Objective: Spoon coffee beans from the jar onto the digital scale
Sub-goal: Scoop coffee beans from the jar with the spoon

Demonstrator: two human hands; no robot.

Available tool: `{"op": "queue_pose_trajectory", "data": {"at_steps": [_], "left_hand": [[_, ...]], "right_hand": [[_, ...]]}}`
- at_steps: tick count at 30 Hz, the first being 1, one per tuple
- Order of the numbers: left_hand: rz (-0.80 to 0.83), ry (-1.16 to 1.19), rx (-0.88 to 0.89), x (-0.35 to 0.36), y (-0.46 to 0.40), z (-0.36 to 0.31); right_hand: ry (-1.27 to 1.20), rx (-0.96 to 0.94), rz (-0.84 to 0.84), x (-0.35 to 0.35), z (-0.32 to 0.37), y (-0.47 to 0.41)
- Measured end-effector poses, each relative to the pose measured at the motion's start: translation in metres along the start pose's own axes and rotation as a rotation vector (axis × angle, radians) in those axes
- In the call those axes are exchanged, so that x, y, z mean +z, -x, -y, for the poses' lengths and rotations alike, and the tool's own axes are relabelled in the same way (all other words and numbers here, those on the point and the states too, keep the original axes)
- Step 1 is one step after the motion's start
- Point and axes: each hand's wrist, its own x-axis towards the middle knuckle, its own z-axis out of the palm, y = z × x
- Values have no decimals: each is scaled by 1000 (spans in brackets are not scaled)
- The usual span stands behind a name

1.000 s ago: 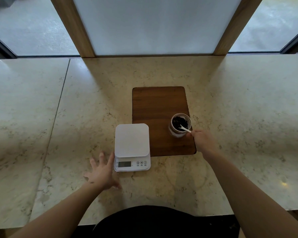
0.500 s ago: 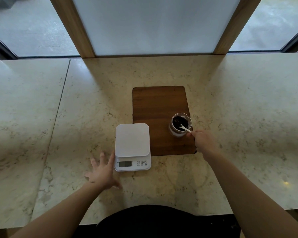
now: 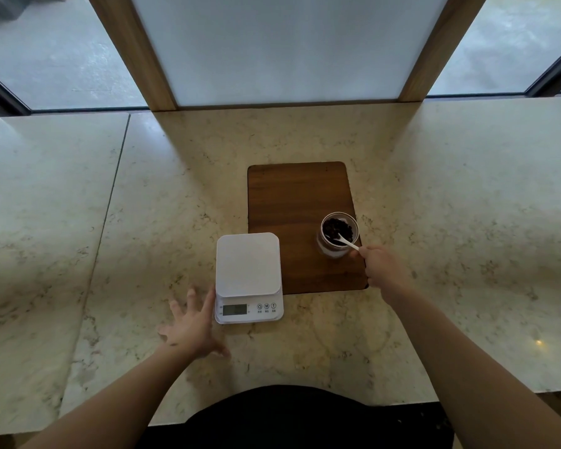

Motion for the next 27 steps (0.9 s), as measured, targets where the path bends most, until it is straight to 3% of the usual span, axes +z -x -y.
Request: {"op": "queue_pose_trajectory", "data": {"at_steps": [27], "left_hand": [[1,-14,4,-1,3,-1]], "right_hand": [[-179,89,58,0,-4,0]]}}
